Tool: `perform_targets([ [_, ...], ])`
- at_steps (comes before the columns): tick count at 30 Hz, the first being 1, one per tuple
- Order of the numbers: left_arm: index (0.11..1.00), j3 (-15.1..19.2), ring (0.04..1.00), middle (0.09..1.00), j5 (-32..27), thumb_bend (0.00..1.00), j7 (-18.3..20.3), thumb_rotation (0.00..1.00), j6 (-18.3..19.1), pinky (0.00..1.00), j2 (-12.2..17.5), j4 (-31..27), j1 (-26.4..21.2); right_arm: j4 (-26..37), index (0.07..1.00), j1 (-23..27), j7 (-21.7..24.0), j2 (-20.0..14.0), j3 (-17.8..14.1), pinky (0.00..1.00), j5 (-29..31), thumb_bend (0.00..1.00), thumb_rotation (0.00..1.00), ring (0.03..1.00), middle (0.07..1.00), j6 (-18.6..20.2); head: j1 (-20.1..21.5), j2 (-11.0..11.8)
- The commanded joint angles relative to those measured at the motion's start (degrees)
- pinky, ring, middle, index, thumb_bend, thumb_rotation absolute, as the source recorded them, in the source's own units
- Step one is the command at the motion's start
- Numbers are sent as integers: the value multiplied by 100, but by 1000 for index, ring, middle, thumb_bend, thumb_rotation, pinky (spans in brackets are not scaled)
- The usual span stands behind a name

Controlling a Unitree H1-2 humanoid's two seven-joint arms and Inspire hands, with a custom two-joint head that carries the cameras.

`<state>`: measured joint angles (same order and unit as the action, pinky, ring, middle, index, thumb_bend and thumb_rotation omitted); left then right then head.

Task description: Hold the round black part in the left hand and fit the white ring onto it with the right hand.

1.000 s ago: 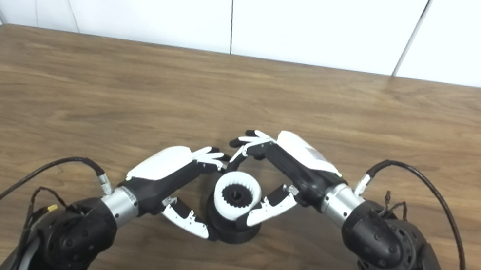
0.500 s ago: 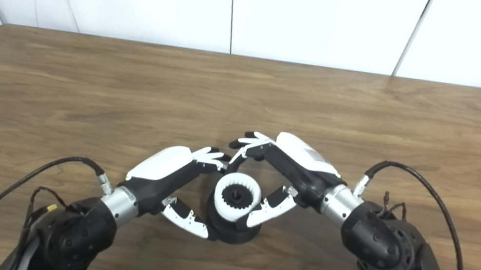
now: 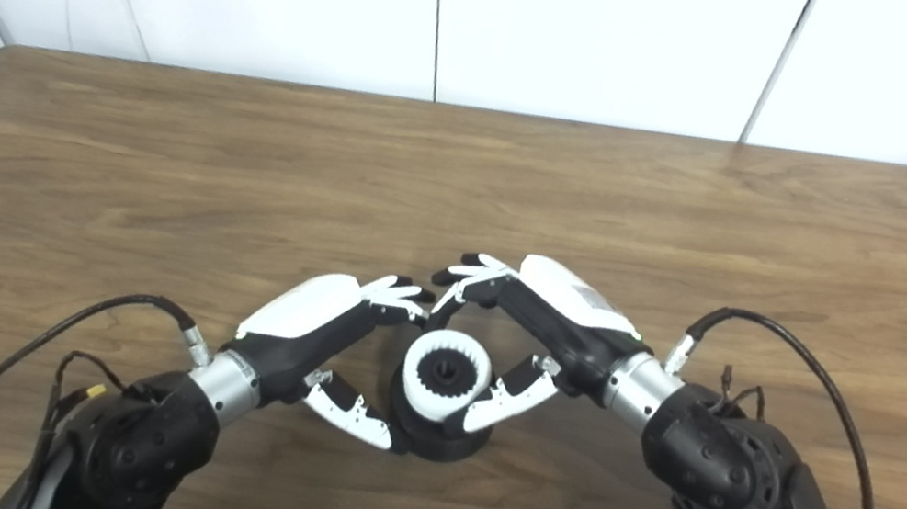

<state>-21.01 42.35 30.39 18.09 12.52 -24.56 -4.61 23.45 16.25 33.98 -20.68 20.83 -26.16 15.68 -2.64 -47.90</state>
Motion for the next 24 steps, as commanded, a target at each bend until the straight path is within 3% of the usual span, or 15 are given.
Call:
perform_targets([
  [1,759,53,1000,948,-21,924,-79,230,-36,888,14,-193,-156,140,694,191,-17,-17,-48,813,29,955,323,967,876,-4,-2,-6],
  [10,800,52,1000,940,13,995,-32,262,-1,878,41,-235,-163,146,695,172,-20,2,-54,818,19,979,349,965,879,16,-2,9],
  [19,839,91,1000,947,-25,1000,48,273,11,887,68,-279,-145,189,686,143,-33,23,-109,825,85,973,340,974,884,82,1,15],
  [24,860,181,1000,953,-117,1000,45,269,25,942,94,-313,-81,248,693,112,-63,66,-139,832,91,974,340,974,886,212,1,10],
])
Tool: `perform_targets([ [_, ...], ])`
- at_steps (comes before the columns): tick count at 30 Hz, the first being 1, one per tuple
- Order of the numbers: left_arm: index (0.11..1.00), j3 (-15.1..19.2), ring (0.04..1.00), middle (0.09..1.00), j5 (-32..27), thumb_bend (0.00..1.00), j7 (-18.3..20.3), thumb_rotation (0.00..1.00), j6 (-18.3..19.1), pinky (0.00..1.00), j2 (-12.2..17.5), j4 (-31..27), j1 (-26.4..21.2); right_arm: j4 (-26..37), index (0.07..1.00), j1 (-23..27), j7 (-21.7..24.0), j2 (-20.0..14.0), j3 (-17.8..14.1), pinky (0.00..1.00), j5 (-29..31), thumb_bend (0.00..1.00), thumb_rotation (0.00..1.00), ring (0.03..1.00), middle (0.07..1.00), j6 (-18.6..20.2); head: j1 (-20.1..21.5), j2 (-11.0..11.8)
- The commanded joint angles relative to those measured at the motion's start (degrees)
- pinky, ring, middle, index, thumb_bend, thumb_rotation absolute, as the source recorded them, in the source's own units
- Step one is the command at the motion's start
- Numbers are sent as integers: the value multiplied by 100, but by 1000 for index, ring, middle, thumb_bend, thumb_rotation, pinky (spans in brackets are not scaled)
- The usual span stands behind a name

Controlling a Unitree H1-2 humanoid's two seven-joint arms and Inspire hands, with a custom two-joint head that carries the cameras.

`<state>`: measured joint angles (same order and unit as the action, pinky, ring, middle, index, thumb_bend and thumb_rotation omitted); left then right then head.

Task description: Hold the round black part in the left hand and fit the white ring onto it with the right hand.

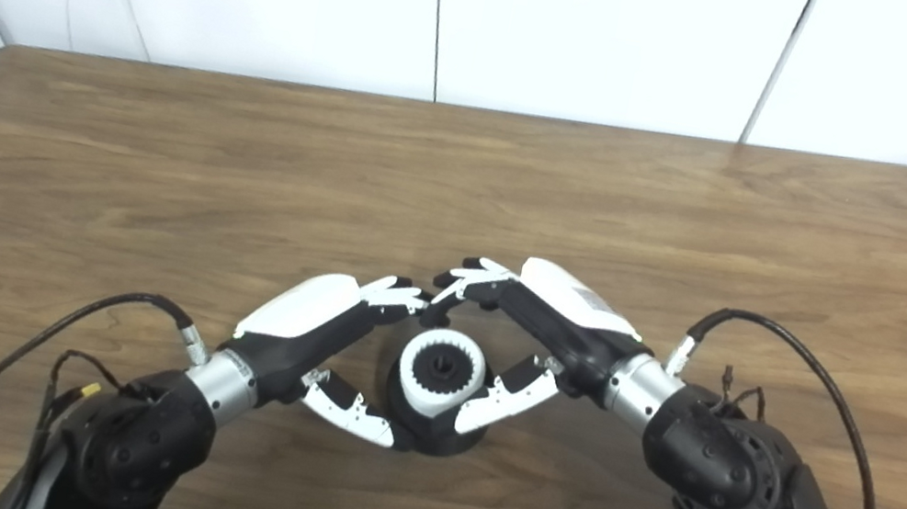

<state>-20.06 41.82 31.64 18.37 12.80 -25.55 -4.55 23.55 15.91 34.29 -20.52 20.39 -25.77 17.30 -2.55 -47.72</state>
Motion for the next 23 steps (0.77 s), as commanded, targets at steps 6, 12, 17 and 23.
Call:
perform_targets([
  [6,872,248,1000,958,-194,1000,-147,303,-97,971,166,-262,29,283,759,49,-164,149,-163,835,91,979,343,955,894,105,13,4],
  [12,893,466,1000,957,-301,1000,-197,307,-46,909,246,-407,123,402,808,-39,-225,194,-252,845,89,980,353,954,914,254,39,-7],
  [17,908,704,994,960,-454,1000,-281,328,-123,894,330,-464,225,473,818,-119,-305,181,-352,855,91,969,374,950,920,279,51,-17],
  [23,911,970,982,958,-714,1000,-447,371,-94,903,320,-512,338,480,817,-227,-447,192,-504,833,85,951,444,935,919,249,66,-28],
])
